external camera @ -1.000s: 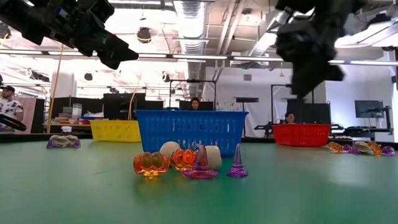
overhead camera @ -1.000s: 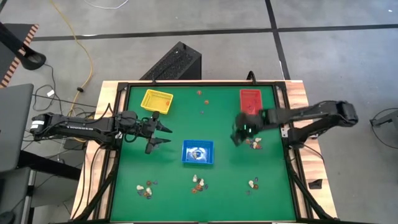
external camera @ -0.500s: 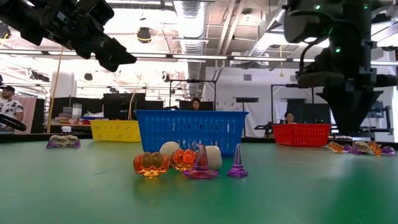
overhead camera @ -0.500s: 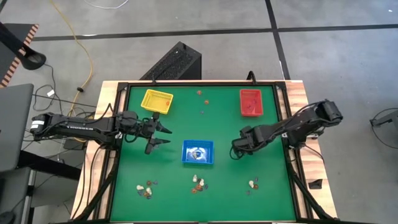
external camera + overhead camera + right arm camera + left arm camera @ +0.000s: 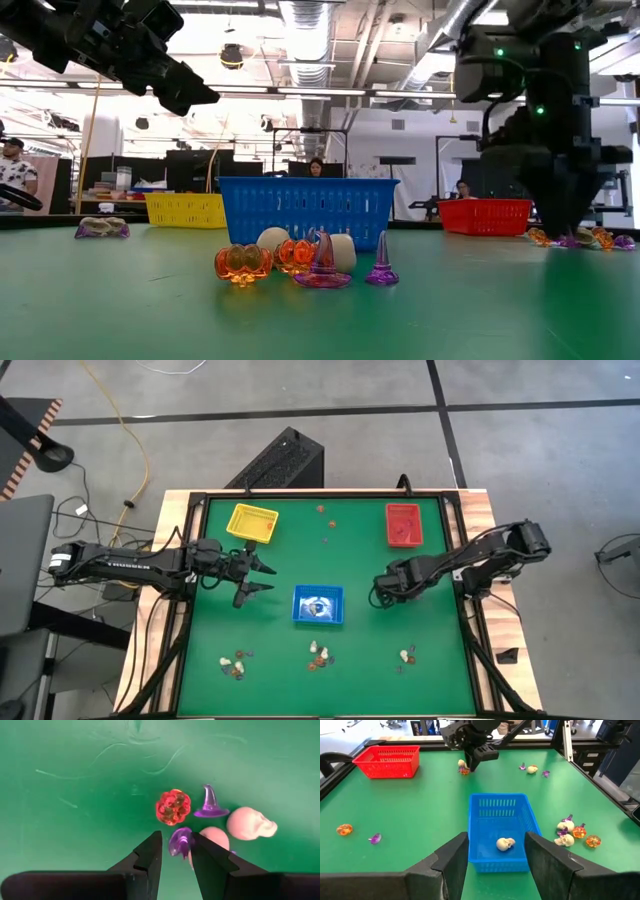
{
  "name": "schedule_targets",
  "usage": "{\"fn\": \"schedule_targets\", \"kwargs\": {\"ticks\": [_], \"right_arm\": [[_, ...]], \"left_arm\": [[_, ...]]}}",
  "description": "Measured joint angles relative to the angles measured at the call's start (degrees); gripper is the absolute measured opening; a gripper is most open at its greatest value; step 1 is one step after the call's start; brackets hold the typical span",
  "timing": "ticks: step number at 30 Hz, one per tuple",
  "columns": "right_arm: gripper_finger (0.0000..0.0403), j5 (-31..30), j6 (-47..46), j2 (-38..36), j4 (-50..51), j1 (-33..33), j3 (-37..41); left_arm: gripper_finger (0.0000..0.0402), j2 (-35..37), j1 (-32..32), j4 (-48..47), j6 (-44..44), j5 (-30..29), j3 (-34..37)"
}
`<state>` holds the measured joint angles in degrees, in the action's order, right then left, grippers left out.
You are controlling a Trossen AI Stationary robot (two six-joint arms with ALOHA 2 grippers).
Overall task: Sort Halloween decoration
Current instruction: Put the purple witch hat toy into the red bin
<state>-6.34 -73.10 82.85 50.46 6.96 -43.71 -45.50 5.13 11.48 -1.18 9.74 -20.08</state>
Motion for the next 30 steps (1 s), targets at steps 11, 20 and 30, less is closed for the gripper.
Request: {"fn": "schedule_targets", "kwargs": {"ticks": [11, 20, 30], "right_arm": [[0.012, 2.0, -0.43, -0.02, -0.81, 0.13, 0.32], [0.0055, 2.82, -0.08, -0.02, -0.84, 0.13, 0.32], [0.0032, 3.34, 8.77, -1.53, 4.32, -0.42, -6.58]], "left_arm": [[0.0182, 0.0, 0.0, -0.03, -0.12, -0.04, 0.0], [0.0182, 0.01, 0.0, -0.03, -0.12, -0.05, 0.0], [0.0182, 0.02, 0.0, -0.04, -0.14, -0.07, 0.02]]}}
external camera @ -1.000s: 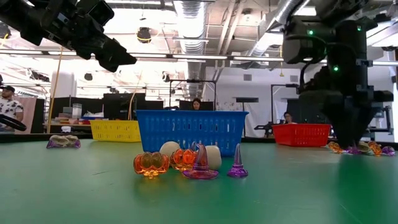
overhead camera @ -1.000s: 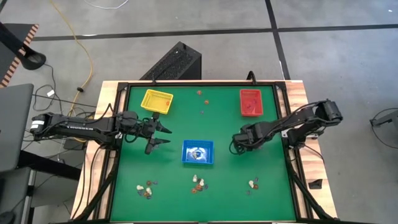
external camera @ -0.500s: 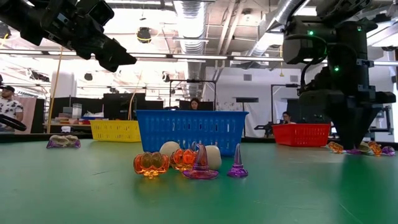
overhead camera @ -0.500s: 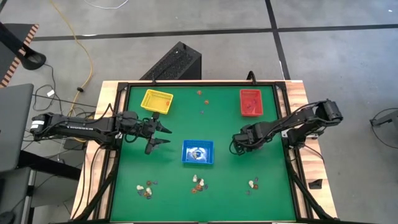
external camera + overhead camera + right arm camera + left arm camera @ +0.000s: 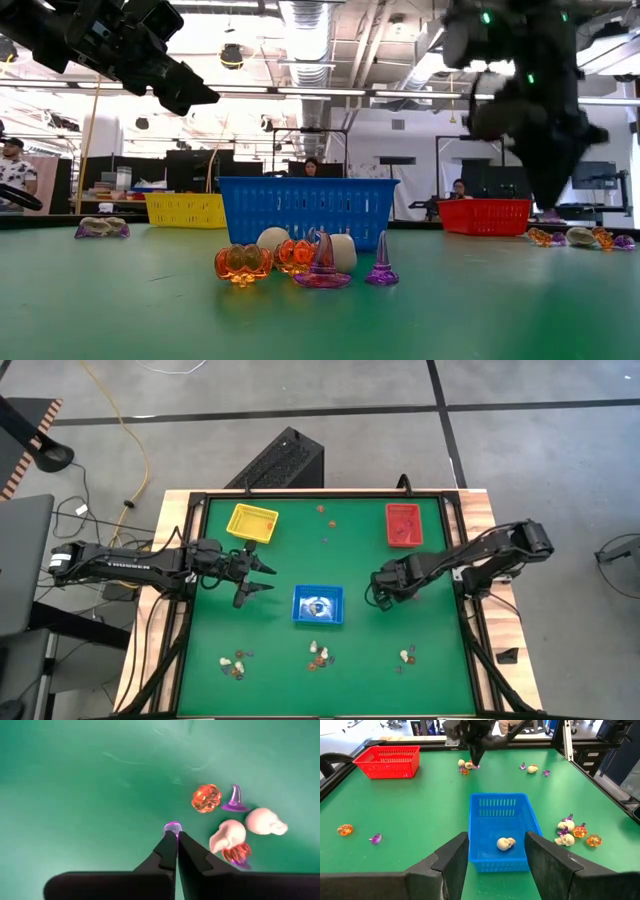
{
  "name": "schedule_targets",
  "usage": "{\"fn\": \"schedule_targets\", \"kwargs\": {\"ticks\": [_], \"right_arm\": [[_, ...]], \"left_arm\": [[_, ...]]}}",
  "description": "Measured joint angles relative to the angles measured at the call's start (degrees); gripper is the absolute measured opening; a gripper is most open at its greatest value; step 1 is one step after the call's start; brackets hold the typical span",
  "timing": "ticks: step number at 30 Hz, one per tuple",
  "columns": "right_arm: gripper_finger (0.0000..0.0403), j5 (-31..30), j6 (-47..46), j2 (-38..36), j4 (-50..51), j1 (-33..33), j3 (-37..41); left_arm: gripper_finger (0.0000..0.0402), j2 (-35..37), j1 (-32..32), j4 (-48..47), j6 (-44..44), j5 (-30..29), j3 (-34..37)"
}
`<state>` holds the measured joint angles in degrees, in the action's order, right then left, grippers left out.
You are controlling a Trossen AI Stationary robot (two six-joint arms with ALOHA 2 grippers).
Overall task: Sort Halloween decoration
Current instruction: Put the purple witch hat toy into the red bin
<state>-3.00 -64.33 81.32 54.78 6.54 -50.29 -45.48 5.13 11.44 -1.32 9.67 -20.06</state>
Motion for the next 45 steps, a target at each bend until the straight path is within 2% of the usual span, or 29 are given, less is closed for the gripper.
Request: {"fn": "schedule_targets", "kwargs": {"ticks": [5, 9, 18, 24, 29, 37, 42, 45], "right_arm": [[0.0033, -6.7, 5.94, -1.56, 8.9, -4.34, -6.77], [0.0029, -13.27, 13.24, -1.47, 11.88, -11.68, -10.16], [0.0037, -15.11, 33.19, -1.4, 6.3, -33.28, -10.5], [0.0055, -14.91, 38.86, -1.4, 3.64, -41.35, -10.5], [0.0081, -14.96, 40.77, -1.4, 2.39, -43.77, -10.5], [0.013, -14.98, 43.28, -1.4, 0.46, -43.21, -10.5], [0.0145, -15.09, 43.43, -1.4, -2.97, -38.03, -10.48], [0.0144, -15.24, 44.39, -1.4, -10.17, -33.1, -10.48]], "left_arm": [[0.0182, -0.02, 0.0, 0.0, -1.01, -0.02, -0.01], [0.0182, -0.02, 0.0, -0.02, -1.07, -0.02, -0.02], [0.0182, -0.61, -0.01, -0.18, -1.0, -0.02, -0.01], [0.0182, -2.61, -0.02, 0.0, -1.1, -0.45, 0.01], [0.0182, -4.11, -0.02, 0.08, -1.46, -2.52, 0.01], [0.0182, -4.08, -0.02, -3.04, 1.43, -2.84, 0.01], [0.0182, -2.14, -0.48, -13.4, 10.78, -2.31, -0.02], [0.0182, -2.01, -2.35, -19.63, 14.28, -2.4, -1.22]]}}
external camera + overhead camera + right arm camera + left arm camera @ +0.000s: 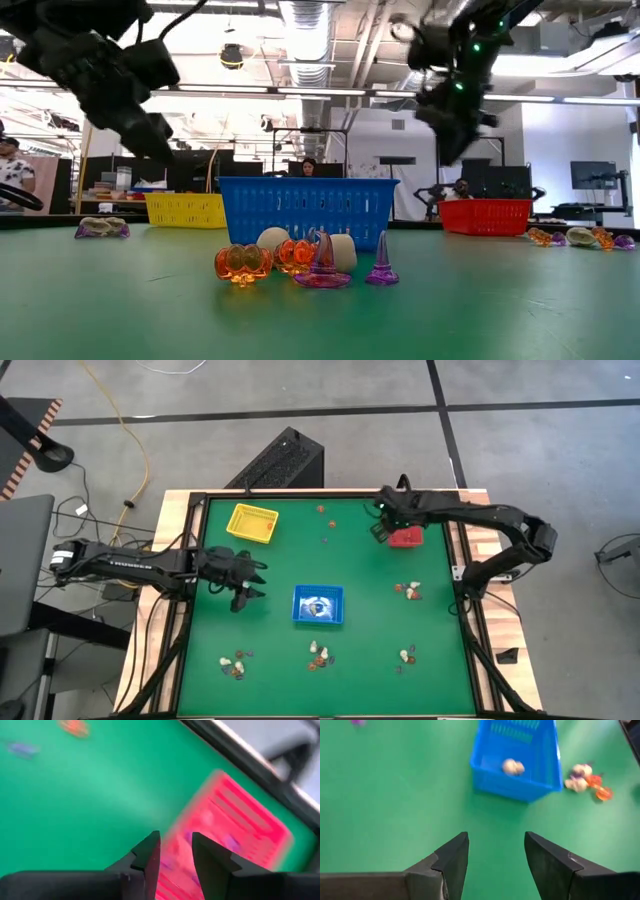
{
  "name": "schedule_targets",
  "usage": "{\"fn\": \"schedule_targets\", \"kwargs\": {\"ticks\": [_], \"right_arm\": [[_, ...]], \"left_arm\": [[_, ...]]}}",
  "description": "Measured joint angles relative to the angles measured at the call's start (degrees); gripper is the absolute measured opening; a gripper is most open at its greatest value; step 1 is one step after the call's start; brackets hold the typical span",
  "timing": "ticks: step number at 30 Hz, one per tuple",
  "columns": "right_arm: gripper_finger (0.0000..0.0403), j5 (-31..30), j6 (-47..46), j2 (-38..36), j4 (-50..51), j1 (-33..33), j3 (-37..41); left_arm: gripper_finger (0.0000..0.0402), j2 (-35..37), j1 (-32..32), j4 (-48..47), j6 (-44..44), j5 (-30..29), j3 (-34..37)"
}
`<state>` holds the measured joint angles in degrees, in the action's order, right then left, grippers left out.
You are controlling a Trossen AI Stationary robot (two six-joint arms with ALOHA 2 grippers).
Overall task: Sort Halloween decoration
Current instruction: Put the purple witch hat toy into the red bin
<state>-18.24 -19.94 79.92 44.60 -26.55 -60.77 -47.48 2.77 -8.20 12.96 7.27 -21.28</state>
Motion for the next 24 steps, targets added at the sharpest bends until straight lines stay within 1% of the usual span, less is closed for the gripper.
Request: {"fn": "schedule_targets", "kwargs": {"ticks": [3, 5, 7, 9, 12, 14, 16, 20, 24], "right_arm": [[0.014, 0.03, 2.88, 0.0, -8.41, 5.55, 0.0], [0.0138, 0.23, 4.82, -0.02, -13.03, 9.29, 0.0], [0.0137, 0.15, 5.51, -0.04, -16.41, 12.57, 0.0], [0.0137, 0.04, 5.9, -0.04, -18.54, 15.61, 0.0], [0.0137, 0.0, 6.02, -0.04, -20.26, 19.77, 0.0], [0.0137, 0.02, 6.05, -0.02, -20.57, 22.1, 0.0], [0.0137, -0.05, 5.23, -0.02, -21.15, 24.25, 0.0], [0.0137, -2.41, 3.06, 0.0, -21.14, 28.01, 0.0], [0.0137, -5.27, 1.95, 0.0, -20.9, 31.31, 0.0]], "left_arm": [[0.0182, -0.73, -4.43, -3.64, 3.26, 1.77, -2.39], [0.0182, -1.3, -8.95, -5.23, 5.93, 3.17, -4.08], [0.0182, -1.41, -14.47, -6.02, 8.09, 3.16, -5.86], [0.0182, -1.33, -20.34, -6.02, 10.2, 1.36, -6.77], [0.0182, -1.38, -28.67, -6.54, 11.95, -3.49, -6.49], [0.0182, -1.95, -33.36, -5.57, 13.01, -7.37, -5.4], [0.0182, -3.6, -37.08, -3.83, 13.14, -10.05, -4.09], [0.0182, -8.91, -41.98, 0.41, 12.46, -13.59, -3.75], [0.0182, -16.13, -43.7, 5.57, 12.38, -14.65, -3.73]]}}
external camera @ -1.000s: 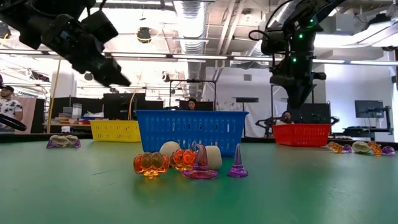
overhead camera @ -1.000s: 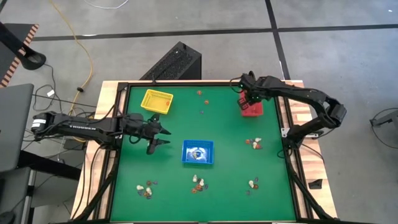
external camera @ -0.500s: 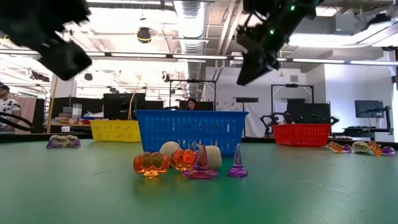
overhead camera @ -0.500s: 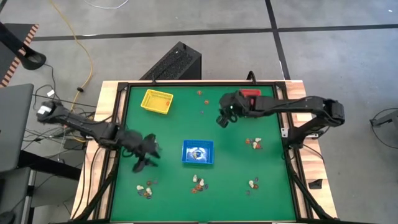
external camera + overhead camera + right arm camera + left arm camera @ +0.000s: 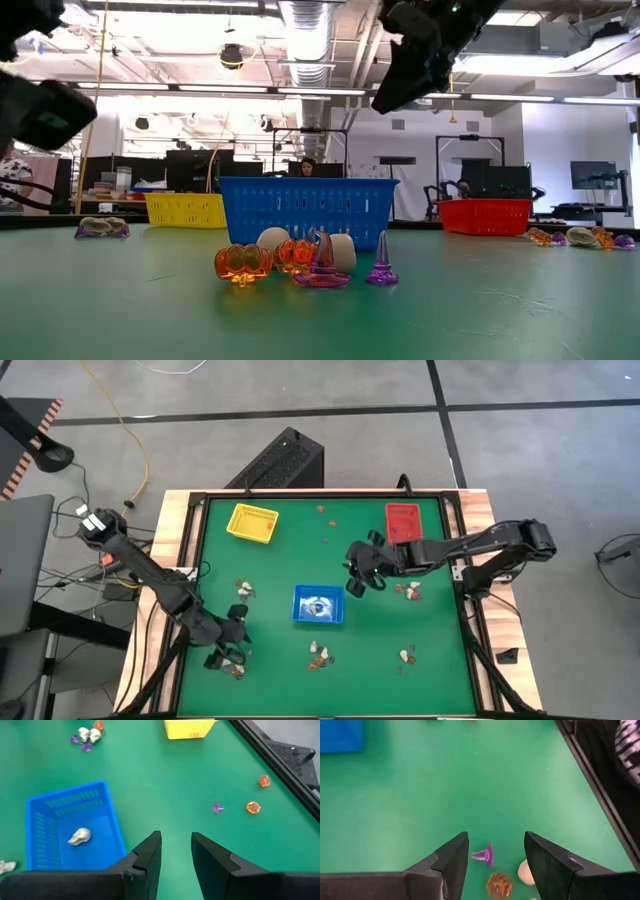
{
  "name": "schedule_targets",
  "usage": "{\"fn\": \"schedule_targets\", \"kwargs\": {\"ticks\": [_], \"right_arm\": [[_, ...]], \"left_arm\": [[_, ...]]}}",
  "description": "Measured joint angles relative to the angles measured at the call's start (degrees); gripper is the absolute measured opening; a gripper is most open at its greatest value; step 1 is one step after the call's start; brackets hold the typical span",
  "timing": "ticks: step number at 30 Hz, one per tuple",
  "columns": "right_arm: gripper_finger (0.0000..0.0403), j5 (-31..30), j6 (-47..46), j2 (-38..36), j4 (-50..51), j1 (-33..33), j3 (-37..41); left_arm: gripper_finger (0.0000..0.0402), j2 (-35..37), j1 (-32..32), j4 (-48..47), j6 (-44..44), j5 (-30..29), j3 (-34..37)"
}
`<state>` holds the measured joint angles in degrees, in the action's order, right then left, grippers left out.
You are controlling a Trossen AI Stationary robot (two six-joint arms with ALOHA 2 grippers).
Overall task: Sort Halloween decoration
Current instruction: Put the purple witch hat toy into the red bin
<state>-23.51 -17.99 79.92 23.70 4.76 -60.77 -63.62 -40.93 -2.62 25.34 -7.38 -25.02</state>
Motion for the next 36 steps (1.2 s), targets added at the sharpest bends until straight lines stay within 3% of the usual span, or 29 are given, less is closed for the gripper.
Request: {"fn": "schedule_targets", "kwargs": {"ticks": [7, 13, 26, 36], "right_arm": [[0.0137, -5.36, -0.58, 0.0, -0.2, 3.63, 0.0], [0.0136, -5.77, -0.57, 0.0, -0.18, 3.69, 0.0], [0.0136, -6.64, -0.55, 0.0, -0.17, 3.34, 0.0], [0.0136, -6.62, -0.46, 0.0, -0.2, 3.34, 0.0]], "left_arm": [[0.0181, -10.85, -0.13, 4.84, -0.02, 0.02, 0.0], [0.015, -15.25, -0.13, 7.53, -0.08, 1.24, -0.03], [0.0014, -16.06, -0.03, 5.02, -4.72, 2.07, -0.07], [0.0, -11.8, 4.29, 3.85, -14.23, 3.36, -2.36]]}}
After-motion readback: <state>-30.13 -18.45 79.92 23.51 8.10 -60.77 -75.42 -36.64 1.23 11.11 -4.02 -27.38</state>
